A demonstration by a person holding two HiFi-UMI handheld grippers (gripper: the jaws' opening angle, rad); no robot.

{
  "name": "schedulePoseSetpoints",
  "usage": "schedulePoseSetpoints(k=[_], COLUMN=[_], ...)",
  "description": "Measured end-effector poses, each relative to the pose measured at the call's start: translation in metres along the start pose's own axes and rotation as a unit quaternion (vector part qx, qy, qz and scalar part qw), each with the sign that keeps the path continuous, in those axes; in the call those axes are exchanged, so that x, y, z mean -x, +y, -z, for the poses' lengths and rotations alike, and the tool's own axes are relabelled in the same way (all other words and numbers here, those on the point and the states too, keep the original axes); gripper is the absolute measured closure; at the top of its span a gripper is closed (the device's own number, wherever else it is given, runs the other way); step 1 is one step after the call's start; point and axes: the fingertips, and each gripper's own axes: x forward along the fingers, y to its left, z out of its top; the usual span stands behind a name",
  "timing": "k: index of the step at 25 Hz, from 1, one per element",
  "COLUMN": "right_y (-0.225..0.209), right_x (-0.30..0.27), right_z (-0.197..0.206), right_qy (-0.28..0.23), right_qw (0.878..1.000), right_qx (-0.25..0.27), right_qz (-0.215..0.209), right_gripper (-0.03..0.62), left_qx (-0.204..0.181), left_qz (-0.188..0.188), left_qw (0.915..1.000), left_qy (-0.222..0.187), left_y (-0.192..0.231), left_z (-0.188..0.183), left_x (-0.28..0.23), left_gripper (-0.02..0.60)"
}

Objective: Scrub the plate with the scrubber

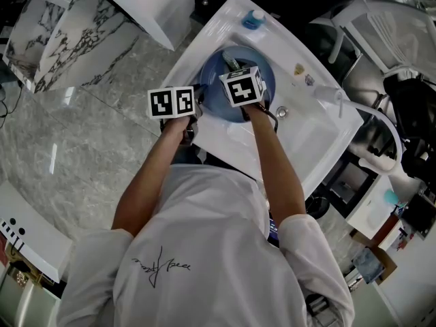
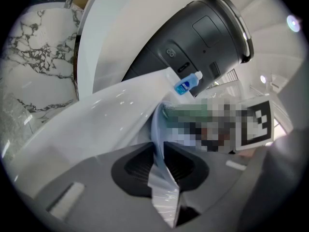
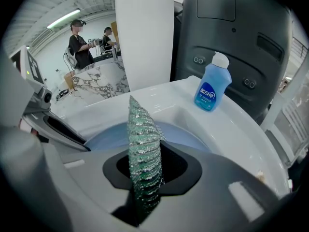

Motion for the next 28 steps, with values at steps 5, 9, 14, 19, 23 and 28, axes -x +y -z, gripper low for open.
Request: schedulePoseSetpoints(k=[5, 9, 14, 19, 23, 28], right_y=[0.007, 0.013, 0.022, 0.032, 0.039, 0.045], right_x=[-0.001, 0.001, 0.004, 0.007, 0.009, 0.011], right_z=[0.0, 0.001, 0.004, 0.007, 0.01, 0.012], right_qy=[-0.004, -0.004, -0.006, -0.007, -0.009, -0.01], right_qw=[1.0, 1.0, 0.999, 0.996, 0.993, 0.989], right_qx=[0.01, 0.022, 0.045, 0.08, 0.103, 0.137], right_qz=[-0.008, -0.016, -0.028, -0.041, -0.052, -0.059], right_gripper=[0.533, 0.533, 0.534, 0.533, 0.533, 0.533], left_qx=[0.003, 0.002, 0.001, 0.001, 0.002, 0.006], left_qz=[0.005, 0.005, 0.006, 0.008, 0.01, 0.013], left_qw=[1.0, 1.0, 1.0, 1.0, 0.9999, 0.9999], left_qy=[0.001, 0.001, -0.001, -0.002, -0.002, -0.001], left_y=[-0.001, -0.001, -0.001, -0.001, -0.001, 0.0], left_z=[0.0, 0.0, 0.0, 0.0, 0.0, -0.001], left_x=[-0.001, -0.001, -0.001, -0.001, -0.001, -0.001], left_gripper=[0.457, 0.457, 0.457, 0.457, 0.457, 0.459])
